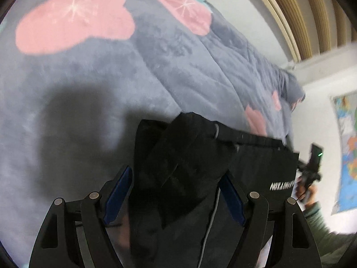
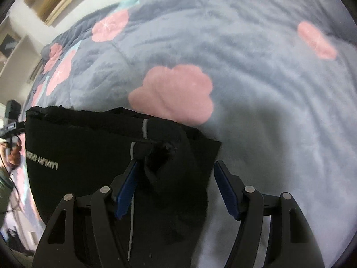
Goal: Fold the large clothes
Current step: 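Lower the folded bundle and press it flat with both tools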
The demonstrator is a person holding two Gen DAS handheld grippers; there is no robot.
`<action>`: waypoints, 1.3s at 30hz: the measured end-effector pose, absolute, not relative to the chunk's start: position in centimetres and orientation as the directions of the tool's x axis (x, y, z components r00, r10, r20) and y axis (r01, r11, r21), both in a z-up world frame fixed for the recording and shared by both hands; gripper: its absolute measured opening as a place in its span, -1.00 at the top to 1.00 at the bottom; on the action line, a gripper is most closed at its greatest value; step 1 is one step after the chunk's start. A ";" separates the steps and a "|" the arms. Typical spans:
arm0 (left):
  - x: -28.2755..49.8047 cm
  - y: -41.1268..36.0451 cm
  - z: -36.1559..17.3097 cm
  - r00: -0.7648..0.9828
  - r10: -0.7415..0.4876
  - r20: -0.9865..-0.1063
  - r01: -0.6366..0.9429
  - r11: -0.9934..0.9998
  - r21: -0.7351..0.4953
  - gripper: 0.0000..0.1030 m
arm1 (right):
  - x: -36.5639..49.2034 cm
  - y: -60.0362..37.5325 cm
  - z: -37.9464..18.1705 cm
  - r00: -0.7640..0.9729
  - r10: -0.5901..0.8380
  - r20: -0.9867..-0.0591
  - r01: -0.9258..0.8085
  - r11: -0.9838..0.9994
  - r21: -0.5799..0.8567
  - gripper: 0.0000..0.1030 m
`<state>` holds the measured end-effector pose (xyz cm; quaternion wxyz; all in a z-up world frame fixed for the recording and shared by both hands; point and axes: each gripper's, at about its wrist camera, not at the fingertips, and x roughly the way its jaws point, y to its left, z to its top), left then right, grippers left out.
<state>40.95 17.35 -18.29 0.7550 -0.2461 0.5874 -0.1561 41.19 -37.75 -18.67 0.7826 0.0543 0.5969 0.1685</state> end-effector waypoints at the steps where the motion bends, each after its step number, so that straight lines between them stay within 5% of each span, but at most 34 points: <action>1: 41.0 17.2 -18.8 0.265 -0.533 -0.804 -0.062 0.822 -0.566 -0.54 | 41.5 -37.6 -19.2 0.221 0.333 -0.917 -0.188 0.937 0.295 -0.38; 3: 40.7 16.3 -18.8 0.293 -0.512 -0.808 -0.043 0.837 -0.546 -0.28 | 41.3 -37.1 -19.1 0.231 0.348 -0.909 -0.196 0.931 0.307 0.29; 5: 40.2 15.4 -18.2 0.304 -0.442 -0.844 -0.022 0.882 -0.470 0.31 | 40.3 -36.5 -17.9 0.281 0.300 -0.912 -0.217 0.945 0.244 0.43; 9: 37.8 15.1 -14.7 0.393 -0.372 -0.841 -0.002 0.914 -0.406 0.74 | 37.7 -36.0 -13.6 0.411 0.221 -0.884 -0.249 0.960 0.124 0.66; 17: 41.3 15.7 -7.8 0.544 -0.321 -0.775 -0.029 0.916 -0.400 0.74 | 42.3 -36.2 -9.3 0.540 0.122 -0.832 -0.148 0.988 0.049 0.69; 23: 44.2 14.9 -17.8 0.335 -0.197 -0.921 -0.151 0.954 -0.258 0.72 | 45.8 -34.3 -20.3 0.319 0.050 -0.947 -0.144 0.990 0.004 0.68; 28: 44.0 15.3 -22.4 0.308 -0.212 -0.928 -0.212 0.935 -0.284 0.57 | 46.0 -33.7 -23.6 0.263 0.009 -0.965 -0.112 0.994 -0.021 0.60; 32: 43.8 16.3 -21.1 0.332 -0.259 -0.907 -0.223 0.913 -0.342 0.50 | 46.2 -34.9 -22.6 0.239 -0.024 -0.971 -0.073 0.996 -0.043 -0.08; 33: 43.5 17.0 -20.5 0.341 -0.272 -0.900 -0.230 0.904 -0.360 0.47 | 45.7 -35.6 -21.7 0.247 -0.018 -0.969 -0.059 0.998 -0.034 -0.12; 35: 42.5 18.7 -18.5 0.367 -0.260 -0.893 -0.271 0.888 -0.370 -0.09 | 44.3 -37.1 -19.5 0.275 0.023 -0.961 -0.032 0.999 0.015 -0.13; 36: 41.9 19.5 -17.3 0.394 -0.247 -0.886 -0.295 0.879 -0.376 -0.21 | 43.2 -37.8 -18.2 0.297 0.041 -0.954 -0.019 0.999 0.037 -0.16; 39: 39.3 22.2 -14.0 0.462 -0.216 -0.860 -0.338 0.854 -0.396 -0.28 | 39.5 -39.0 -14.9 0.348 0.083 -0.934 0.003 0.996 0.089 -0.19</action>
